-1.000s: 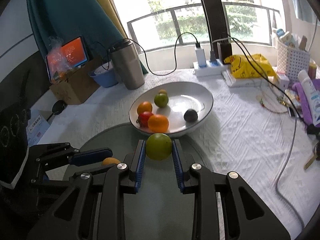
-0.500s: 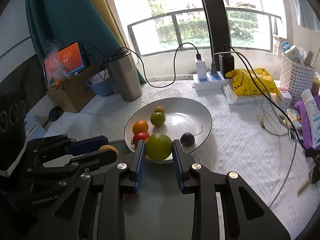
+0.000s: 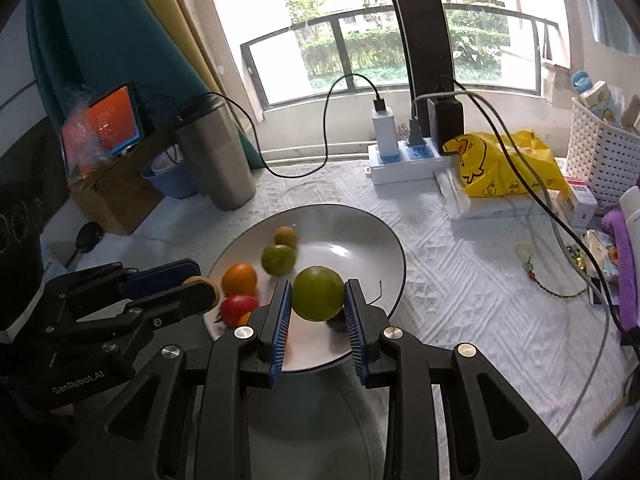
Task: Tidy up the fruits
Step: 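Carry the yellow-green fruit in the right tool while the left tool carries the brown fruit to the bowl, then open the right tool over the bowl while the left tool releases the brown fruit there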
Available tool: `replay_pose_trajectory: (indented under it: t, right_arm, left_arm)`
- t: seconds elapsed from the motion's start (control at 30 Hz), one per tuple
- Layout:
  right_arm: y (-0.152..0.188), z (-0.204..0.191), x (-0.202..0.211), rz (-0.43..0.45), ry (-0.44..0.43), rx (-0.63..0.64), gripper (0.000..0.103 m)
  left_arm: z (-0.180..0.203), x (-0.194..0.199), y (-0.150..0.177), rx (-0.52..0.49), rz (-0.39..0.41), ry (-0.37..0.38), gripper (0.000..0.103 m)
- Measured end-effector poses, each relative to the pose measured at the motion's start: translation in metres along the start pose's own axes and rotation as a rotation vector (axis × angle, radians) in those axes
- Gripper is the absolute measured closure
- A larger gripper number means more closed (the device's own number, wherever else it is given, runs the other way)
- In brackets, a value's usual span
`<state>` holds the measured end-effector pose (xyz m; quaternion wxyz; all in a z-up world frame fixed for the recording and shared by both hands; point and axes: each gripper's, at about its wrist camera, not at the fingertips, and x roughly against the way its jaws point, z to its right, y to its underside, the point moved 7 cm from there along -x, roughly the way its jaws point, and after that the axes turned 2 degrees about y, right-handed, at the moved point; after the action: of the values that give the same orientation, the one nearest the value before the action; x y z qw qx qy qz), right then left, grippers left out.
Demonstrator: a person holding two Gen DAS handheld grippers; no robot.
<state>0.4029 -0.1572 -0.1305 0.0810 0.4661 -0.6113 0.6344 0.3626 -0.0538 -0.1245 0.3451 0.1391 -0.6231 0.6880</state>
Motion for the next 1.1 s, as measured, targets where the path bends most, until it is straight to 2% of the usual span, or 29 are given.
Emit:
replay_pose_trajectory:
  t: [0.4, 0.77, 0.87, 1.0, 1.1]
  right_arm:
    - [-0.008, -0.001, -0.035, -0.026, -0.018, 0.019, 0.074]
    - [-0.004, 0.002, -0.046, -0.050, 0.014, 0.019, 0.073]
    - [-0.006, 0.002, -0.042, -0.045, 0.025, 0.021, 0.071]
    - [-0.008, 0.001, -0.036, -0.033, 0.038, 0.022, 0.060]
    - [-0.009, -0.001, -0.028, -0.021, 0.045, 0.024, 0.060]
  left_arm:
    - [-0.013, -0.034, -0.008, 0.012, -0.024, 0.008, 0.076]
    - [-0.016, -0.043, -0.007, 0.030, -0.052, 0.004, 0.075]
    - [-0.014, -0.037, -0.008, 0.027, -0.040, -0.004, 0.075]
    - [-0.012, -0.030, -0.009, 0.020, -0.030, -0.016, 0.071]
    - [-0.011, -0.022, -0.009, 0.026, -0.020, -0.019, 0.070]
